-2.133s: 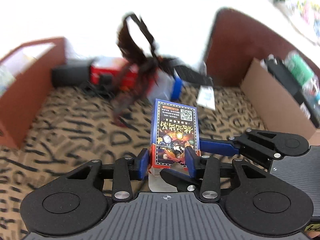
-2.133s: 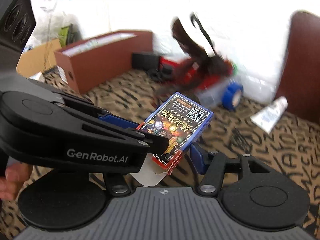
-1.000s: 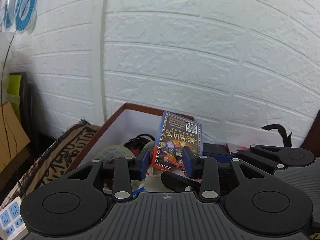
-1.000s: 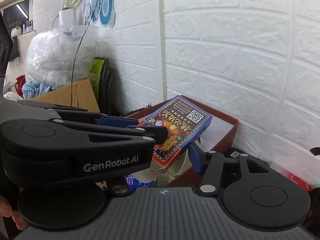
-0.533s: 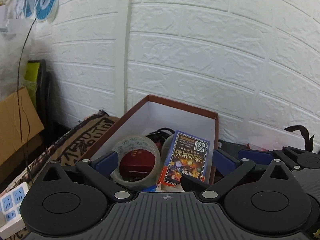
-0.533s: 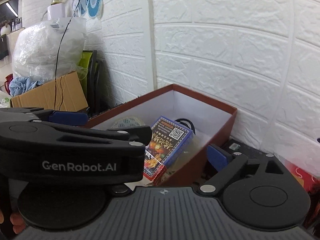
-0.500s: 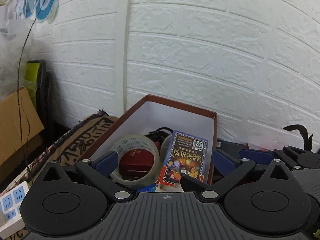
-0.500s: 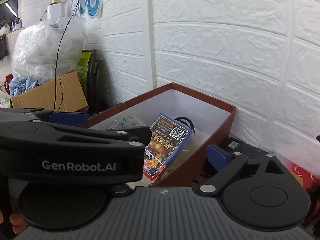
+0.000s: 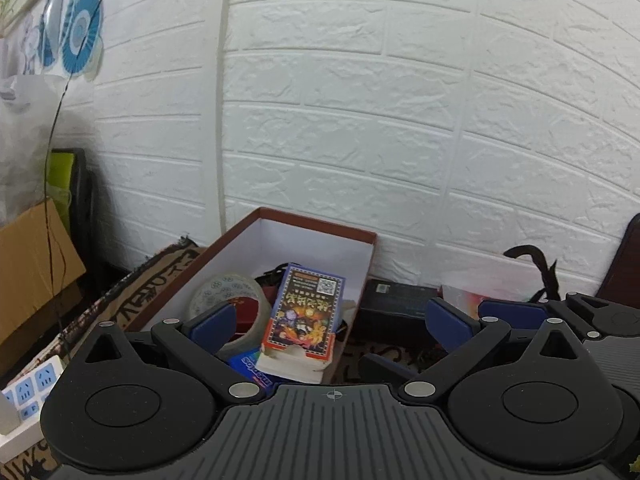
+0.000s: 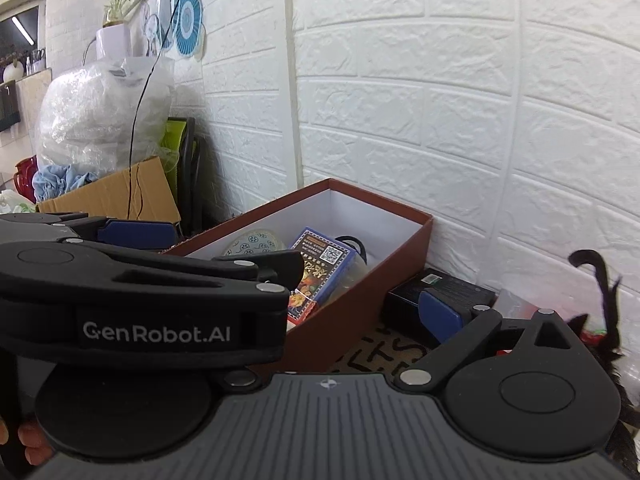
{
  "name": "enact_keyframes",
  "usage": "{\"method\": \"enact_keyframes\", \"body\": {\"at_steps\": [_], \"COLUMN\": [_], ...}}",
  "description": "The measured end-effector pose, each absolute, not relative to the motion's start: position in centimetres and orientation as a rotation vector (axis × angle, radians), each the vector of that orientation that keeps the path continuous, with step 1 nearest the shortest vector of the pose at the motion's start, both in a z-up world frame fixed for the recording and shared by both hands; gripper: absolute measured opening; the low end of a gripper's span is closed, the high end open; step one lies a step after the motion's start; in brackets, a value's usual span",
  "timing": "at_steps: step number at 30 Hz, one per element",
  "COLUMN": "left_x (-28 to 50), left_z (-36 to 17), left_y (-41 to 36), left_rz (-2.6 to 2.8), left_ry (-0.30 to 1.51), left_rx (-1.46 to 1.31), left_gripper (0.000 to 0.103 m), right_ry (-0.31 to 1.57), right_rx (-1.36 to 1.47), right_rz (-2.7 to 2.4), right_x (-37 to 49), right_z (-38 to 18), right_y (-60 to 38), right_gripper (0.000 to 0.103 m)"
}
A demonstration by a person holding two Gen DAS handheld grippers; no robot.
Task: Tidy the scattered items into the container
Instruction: 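Move the left tool to the clear plastic tube beside the feather duster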
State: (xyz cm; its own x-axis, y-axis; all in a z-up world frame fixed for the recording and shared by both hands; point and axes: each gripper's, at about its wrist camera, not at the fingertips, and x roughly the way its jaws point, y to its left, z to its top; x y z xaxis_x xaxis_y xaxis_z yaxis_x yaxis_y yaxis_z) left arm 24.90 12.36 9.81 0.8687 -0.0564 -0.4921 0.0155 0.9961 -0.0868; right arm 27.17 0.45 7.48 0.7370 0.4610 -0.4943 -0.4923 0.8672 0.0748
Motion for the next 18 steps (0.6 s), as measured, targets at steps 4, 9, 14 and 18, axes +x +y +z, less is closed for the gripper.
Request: {"method": "enact_keyframes", "body": {"at_steps": [4, 9, 14, 18], "left_x": [22.7, 20.3, 20.5, 20.5], "left_z": [8.3, 4.8, 1.3, -0.5], "left_y": [9.8, 5.5, 1.5, -1.2], "left_rz": [-0.088, -0.151, -0.219, -0.262], "left_ry": [0.536, 0.554, 0.637, 0.656], "left_rx": [-0.083, -0.044, -0.067, -0.036], "left_gripper": [0.103, 0.103, 0.103, 0.103], "right_ry": [0.515, 0.539, 0.61, 0.643], "right_rx": [-0.026, 0.016, 0.078, 0.102], "right_rz": [0.509, 0.45, 0.341, 0.255], "right_x": [24.7, 21.6, 20.2, 19.5], "right_z": [7.0, 4.0, 0.4, -1.8], "right_y": [-2.2, -7.0, -12.7, -16.8], "right_gripper": [0.1, 0.1, 0.1, 0.1]}}
